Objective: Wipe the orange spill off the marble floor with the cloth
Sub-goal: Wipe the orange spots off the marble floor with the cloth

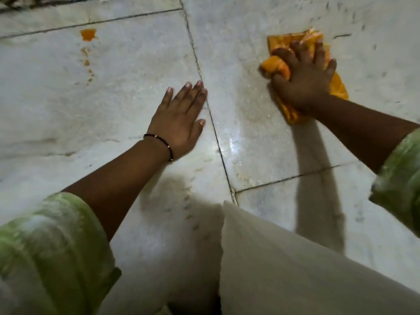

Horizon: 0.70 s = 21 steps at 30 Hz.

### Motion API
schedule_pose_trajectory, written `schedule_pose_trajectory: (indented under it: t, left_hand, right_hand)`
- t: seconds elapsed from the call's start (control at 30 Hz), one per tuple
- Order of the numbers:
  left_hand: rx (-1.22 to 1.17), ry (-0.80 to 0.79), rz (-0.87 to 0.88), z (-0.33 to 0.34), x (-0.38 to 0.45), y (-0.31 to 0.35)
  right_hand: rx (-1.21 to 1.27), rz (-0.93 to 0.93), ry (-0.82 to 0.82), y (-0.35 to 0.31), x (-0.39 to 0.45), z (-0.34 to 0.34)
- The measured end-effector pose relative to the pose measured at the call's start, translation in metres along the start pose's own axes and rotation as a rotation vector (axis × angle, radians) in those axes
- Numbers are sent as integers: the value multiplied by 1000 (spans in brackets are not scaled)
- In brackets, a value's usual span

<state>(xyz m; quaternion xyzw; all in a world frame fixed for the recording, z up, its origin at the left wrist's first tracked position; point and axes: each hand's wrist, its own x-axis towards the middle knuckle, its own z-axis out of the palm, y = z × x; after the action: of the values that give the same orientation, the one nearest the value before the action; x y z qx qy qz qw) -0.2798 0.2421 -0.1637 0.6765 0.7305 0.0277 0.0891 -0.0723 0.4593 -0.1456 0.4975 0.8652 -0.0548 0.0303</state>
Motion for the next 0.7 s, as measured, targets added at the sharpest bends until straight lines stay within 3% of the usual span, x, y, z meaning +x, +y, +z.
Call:
schedule_pose_trajectory:
  t: [0.07, 0.17, 0.23, 0.27, 0.33, 0.43, 0.5, 0.57, 0.7]
  left_hand:
    - [-8, -4, -8, 1, 0, 0]
    - [-18, 4, -6, 3, 1, -2]
    - [-41, 9, 6, 3, 1, -3]
    - [-55, 21, 5, 2, 1, -3]
    - [-102, 55, -6, 0, 3, 0]
    - [-138, 121, 3, -7, 22, 13]
    - [-133, 133, -9, -13, 50, 21]
    - [-142, 134, -39, -19, 81, 23]
    - [-114, 105, -79, -16, 119, 2]
  right_hand:
    - [0, -37, -44, -23, -3, -1]
    - [-83, -516, -13, -17, -43, 7]
    - [-96, -723, 11, 15, -61, 6]
    - [-102, -746, 13, 31, -60, 3]
    - [-95, -618, 18, 51, -47, -2]
    - [-14, -142, 42, 29, -5, -6]
    - [0, 43, -5, -8, 18, -5]
    - [-20, -47, -32, -33, 17, 0]
    - [-24, -514, 70, 3, -28, 6]
